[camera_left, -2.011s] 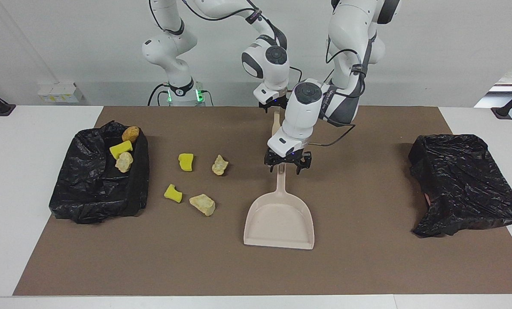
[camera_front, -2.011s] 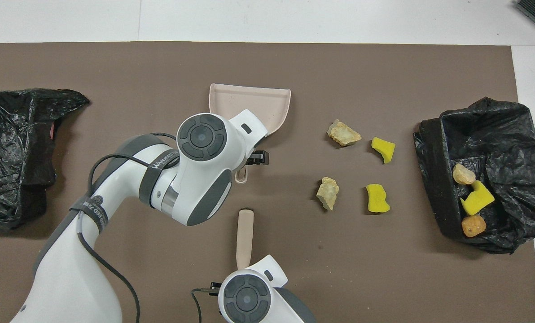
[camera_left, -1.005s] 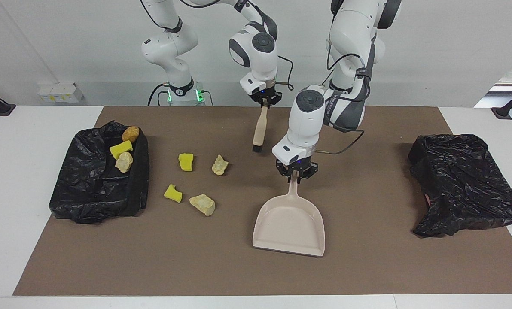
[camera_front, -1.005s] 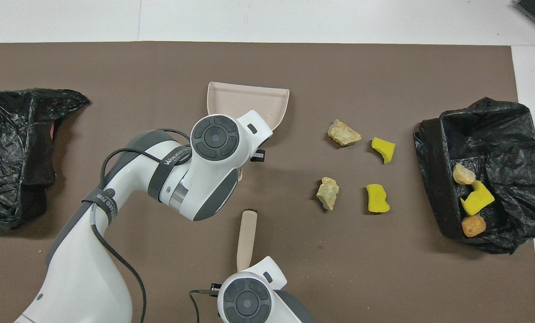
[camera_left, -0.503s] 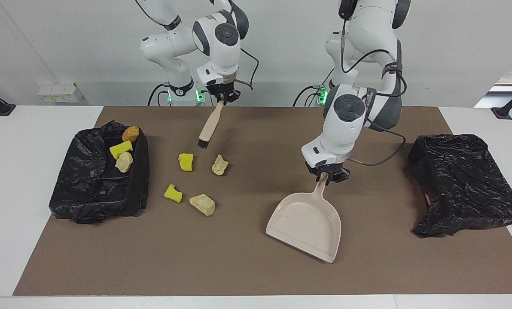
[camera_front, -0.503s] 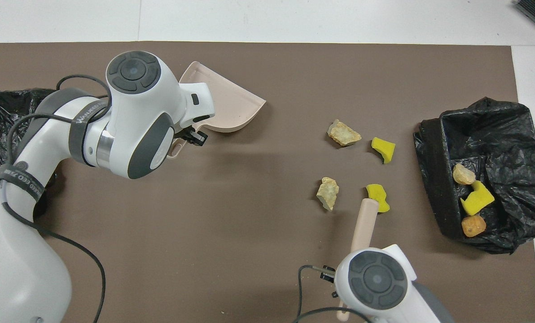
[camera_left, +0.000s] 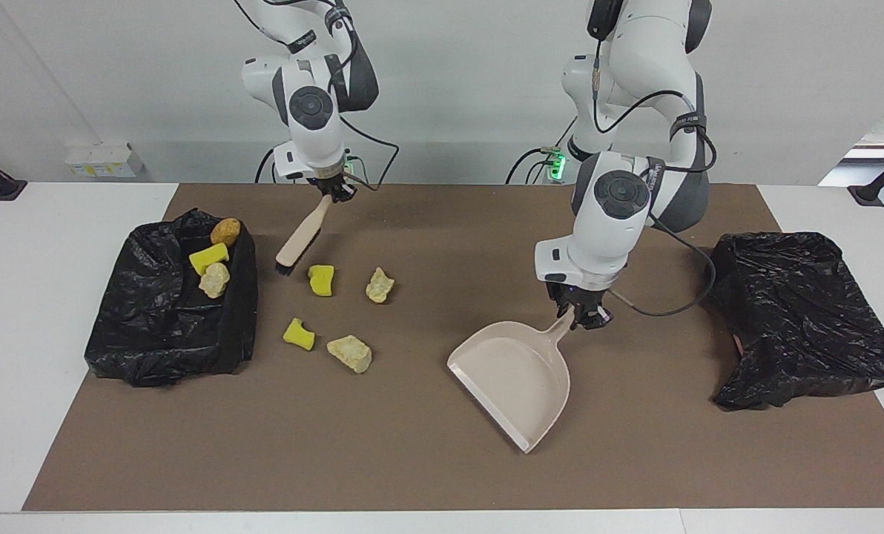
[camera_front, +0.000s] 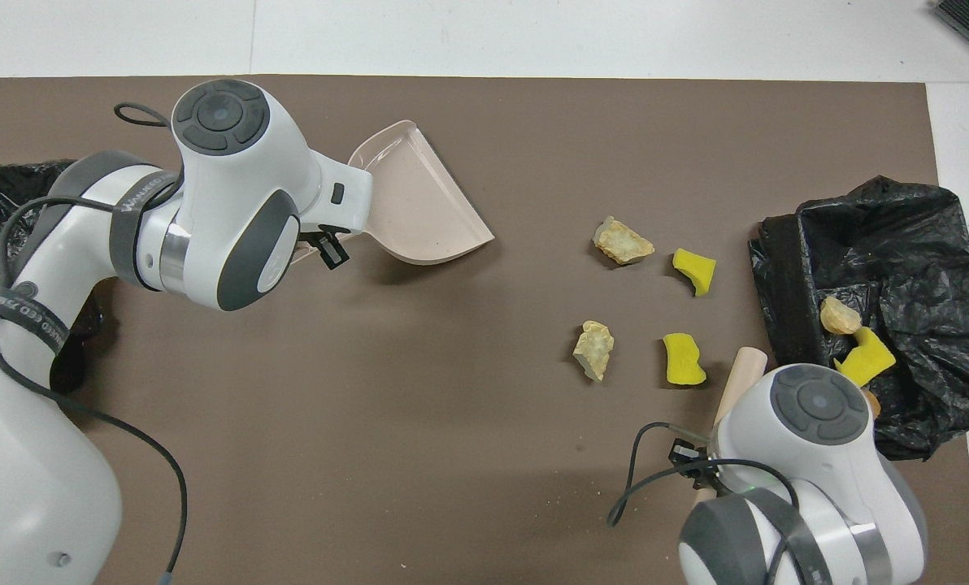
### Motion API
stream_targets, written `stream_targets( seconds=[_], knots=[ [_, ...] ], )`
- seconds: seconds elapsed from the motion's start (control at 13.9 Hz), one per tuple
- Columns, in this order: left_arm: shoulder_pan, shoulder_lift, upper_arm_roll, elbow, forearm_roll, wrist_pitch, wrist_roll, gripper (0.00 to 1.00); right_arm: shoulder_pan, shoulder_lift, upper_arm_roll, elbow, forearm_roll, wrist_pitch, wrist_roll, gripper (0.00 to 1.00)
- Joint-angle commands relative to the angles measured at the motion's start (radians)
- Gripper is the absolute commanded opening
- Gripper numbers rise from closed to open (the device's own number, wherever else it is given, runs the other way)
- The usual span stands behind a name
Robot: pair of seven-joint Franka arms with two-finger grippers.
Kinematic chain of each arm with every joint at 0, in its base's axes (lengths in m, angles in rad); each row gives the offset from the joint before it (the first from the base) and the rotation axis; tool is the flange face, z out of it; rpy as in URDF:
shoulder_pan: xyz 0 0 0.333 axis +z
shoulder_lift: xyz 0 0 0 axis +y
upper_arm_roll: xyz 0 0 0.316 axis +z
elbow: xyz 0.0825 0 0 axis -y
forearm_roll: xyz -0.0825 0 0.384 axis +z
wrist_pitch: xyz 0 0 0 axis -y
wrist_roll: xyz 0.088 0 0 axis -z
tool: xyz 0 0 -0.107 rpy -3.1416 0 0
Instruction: Sweep and dump trash in bin
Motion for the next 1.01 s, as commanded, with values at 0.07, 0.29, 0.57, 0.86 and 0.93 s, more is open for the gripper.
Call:
stream_targets(
  seconds=[0.07, 0.29, 0.57, 0.86, 0.93],
  knots=[
    [0.023, -0.009, -0.004, -0.014, -0.02, -0.015, 0.199, 0.0, -0.019, 0.066, 0.015, -0.007, 0.018, 0.048, -0.043, 0.0],
    [0.005, -0.05, -0.006, -0.089, -0.007, -0.006, 0.321, 0.0, 0.014, 0.131, 0.017, 0.028, 0.057, 0.096, -0.057, 0.0],
    [-0.003, -0.084, -0.009, -0.162, -0.009, 0.035, 0.472, 0.0, 0.12, 0.278, 0.017, 0.196, 0.139, 0.09, -0.062, 0.0],
    [-0.079, -0.174, -0.011, -0.355, -0.01, 0.208, 0.457, 0.0, 0.233, 0.395, 0.017, 0.319, 0.211, 0.116, -0.062, 0.0],
    [-0.105, -0.206, -0.009, -0.426, -0.01, 0.268, 0.444, 0.0, 0.278, 0.395, 0.017, 0.319, 0.228, 0.157, -0.062, 0.0]
  ],
)
